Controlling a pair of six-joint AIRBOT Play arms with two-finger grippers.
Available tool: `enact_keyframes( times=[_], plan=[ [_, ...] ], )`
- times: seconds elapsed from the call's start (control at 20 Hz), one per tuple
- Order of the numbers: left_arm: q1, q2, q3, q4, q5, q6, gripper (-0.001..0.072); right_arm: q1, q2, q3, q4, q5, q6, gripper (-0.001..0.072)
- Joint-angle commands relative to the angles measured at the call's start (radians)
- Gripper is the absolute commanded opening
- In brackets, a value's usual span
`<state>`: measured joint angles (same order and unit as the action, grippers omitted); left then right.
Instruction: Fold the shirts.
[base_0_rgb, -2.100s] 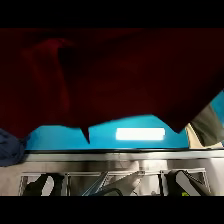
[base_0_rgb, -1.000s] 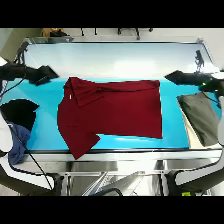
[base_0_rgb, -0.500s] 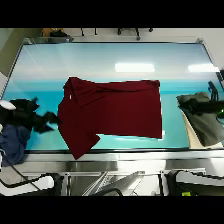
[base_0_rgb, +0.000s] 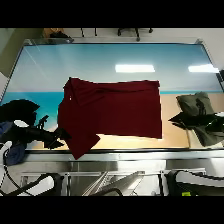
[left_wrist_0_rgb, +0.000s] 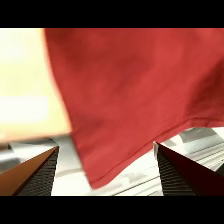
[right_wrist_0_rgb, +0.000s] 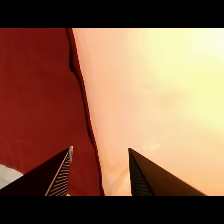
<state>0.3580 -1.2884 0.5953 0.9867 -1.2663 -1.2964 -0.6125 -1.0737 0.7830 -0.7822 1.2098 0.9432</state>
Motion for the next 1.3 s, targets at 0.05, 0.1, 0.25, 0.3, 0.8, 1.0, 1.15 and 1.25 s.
enact_keyframes(
  times=[0.05, 0.1, 0.25, 0.3, 0.8, 1.0, 1.15, 1.25],
  plan=[
    [-0.067, 0.004, 0.09, -0.036, 0.218, 0.005, 0.0697, 0.067, -0.018, -0.06, 0.0, -0.013, 0.001, 0.0413],
    [-0.071, 0.002, 0.114, -0.036, 0.223, 0.005, 0.0697, 0.079, -0.019, -0.063, -0.001, -0.013, 0.0, 0.0413],
    [-0.052, -0.032, 0.153, -0.036, 0.211, 0.005, 0.0697, 0.107, -0.023, -0.064, 0.0, -0.02, 0.001, 0.0413],
    [-0.041, -0.051, 0.153, -0.036, 0.2, 0.005, 0.0696, 0.117, -0.025, -0.066, -0.001, -0.026, 0.001, 0.0413],
    [0.037, -0.183, 0.178, -0.043, 0.263, 0.051, 0.0696, 0.255, -0.086, -0.067, 0.0, -0.029, 0.035, 0.0412],
    [0.045, -0.241, 0.319, 0.041, 0.108, 0.045, 0.0696, 0.259, -0.086, -0.067, 0.0, -0.028, 0.038, 0.0413],
    [0.048, -0.251, 0.409, 0.188, 0.048, 0.012, 0.0696, 0.259, -0.086, -0.067, 0.0, -0.029, 0.038, 0.0412],
    [0.055, -0.251, 0.461, 0.189, 0.042, 0.013, 0.0696, 0.259, -0.086, -0.067, 0.0, -0.036, 0.038, 0.0413]
  ],
)
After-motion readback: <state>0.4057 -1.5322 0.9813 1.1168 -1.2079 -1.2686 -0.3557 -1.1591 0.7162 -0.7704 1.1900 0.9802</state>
